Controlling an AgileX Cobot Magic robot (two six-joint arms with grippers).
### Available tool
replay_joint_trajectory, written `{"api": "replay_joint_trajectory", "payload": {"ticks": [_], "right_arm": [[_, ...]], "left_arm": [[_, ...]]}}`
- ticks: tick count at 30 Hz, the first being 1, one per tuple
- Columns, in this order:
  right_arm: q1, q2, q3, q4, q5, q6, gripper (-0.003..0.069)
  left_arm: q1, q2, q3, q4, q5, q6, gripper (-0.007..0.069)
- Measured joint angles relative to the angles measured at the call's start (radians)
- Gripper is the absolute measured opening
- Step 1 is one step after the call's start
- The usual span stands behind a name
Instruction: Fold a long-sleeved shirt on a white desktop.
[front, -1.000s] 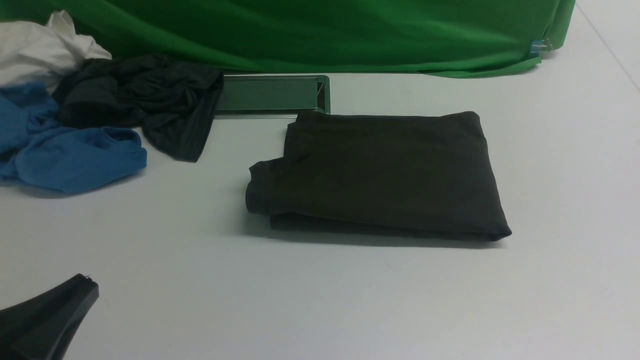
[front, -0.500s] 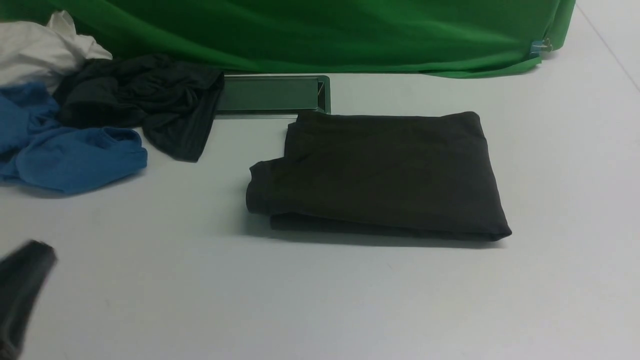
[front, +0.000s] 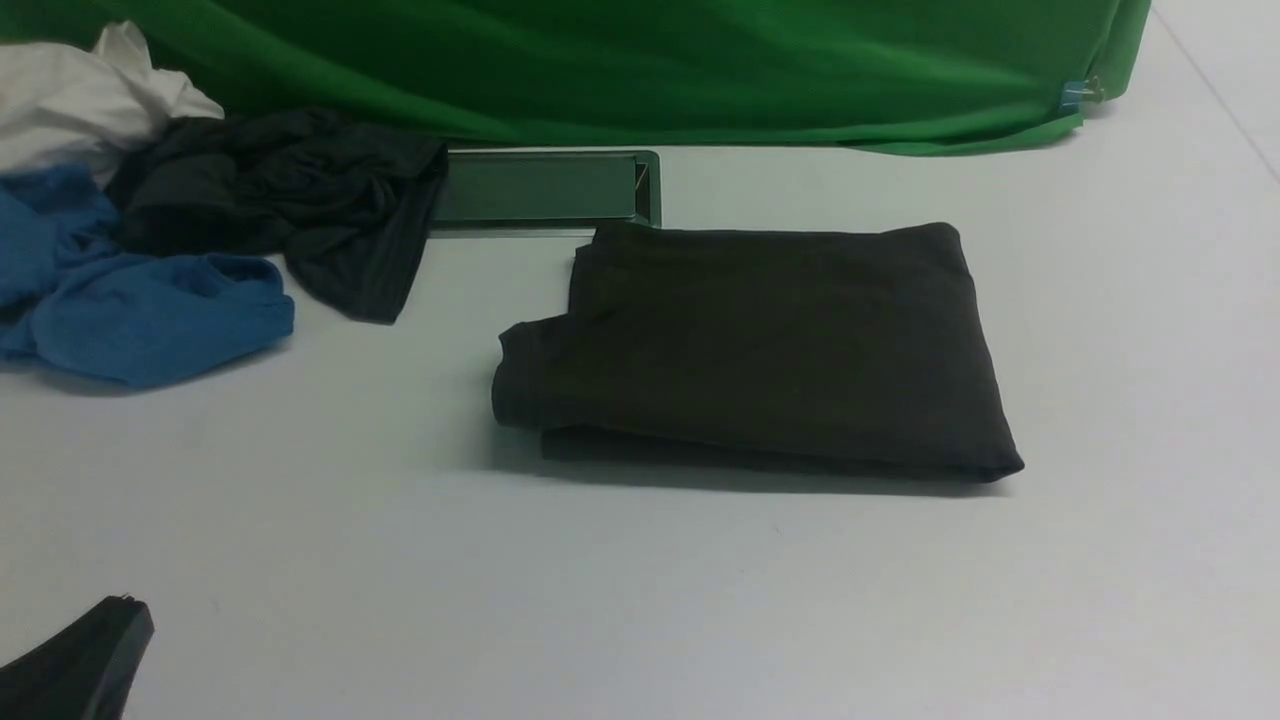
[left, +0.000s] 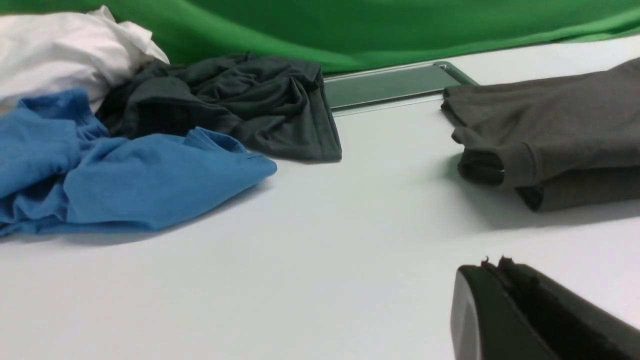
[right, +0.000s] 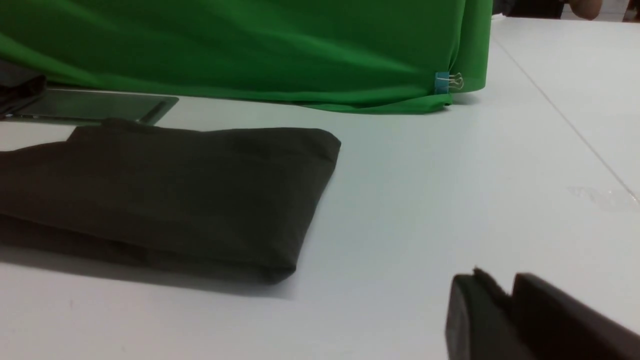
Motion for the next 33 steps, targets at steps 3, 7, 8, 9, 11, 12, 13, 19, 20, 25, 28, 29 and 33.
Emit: {"api": "replay_joint_trajectory", "payload": {"ticks": [3, 7, 8, 9, 11, 12, 13, 19, 20, 25, 28, 29, 33], "right_arm": [[0.0, 0.0, 0.0, 0.0, 0.0, 0.0, 0.0135], [0.0, 0.0, 0.0, 0.0, -0.001, 0.002, 0.0148], [0.0, 0.0, 0.0, 0.0, -0.001, 0.002, 0.015], [0.0, 0.0, 0.0, 0.0, -0.001, 0.002, 0.0152], [0.0, 0.0, 0.0, 0.0, -0.001, 0.002, 0.0157], [0.0, 0.0, 0.0, 0.0, -0.001, 0.002, 0.0162], [0.0, 0.0, 0.0, 0.0, -0.001, 0.002, 0.0167], [0.0, 0.0, 0.0, 0.0, -0.001, 0.003, 0.0197], [0.0, 0.0, 0.0, 0.0, -0.001, 0.003, 0.0199], [0.0, 0.0, 0.0, 0.0, -0.001, 0.003, 0.0209], [0.0, 0.0, 0.0, 0.0, -0.001, 0.003, 0.0217], [0.0, 0.0, 0.0, 0.0, -0.001, 0.003, 0.022], [0.0, 0.0, 0.0, 0.0, 0.0, 0.003, 0.0225]], "left_arm": [[0.0, 0.0, 0.0, -0.001, 0.001, 0.001, 0.002], [0.0, 0.0, 0.0, -0.003, 0.001, 0.001, 0.002], [0.0, 0.0, 0.0, -0.003, 0.001, 0.001, 0.002], [0.0, 0.0, 0.0, -0.003, 0.001, 0.001, 0.002], [0.0, 0.0, 0.0, -0.003, 0.002, 0.001, 0.002], [0.0, 0.0, 0.0, -0.003, 0.002, 0.001, 0.002], [0.0, 0.0, 0.0, -0.003, 0.002, 0.001, 0.002], [0.0, 0.0, 0.0, -0.003, -0.026, 0.004, 0.002], [0.0, 0.0, 0.0, -0.003, -0.03, 0.004, 0.002], [0.0, 0.0, 0.0, 0.011, -0.033, 0.004, 0.002], [0.0, 0.0, 0.0, 0.017, -0.033, 0.004, 0.002], [0.0, 0.0, 0.0, 0.019, -0.033, 0.004, 0.002], [0.0, 0.0, 0.0, 0.019, -0.033, 0.006, 0.002]]}}
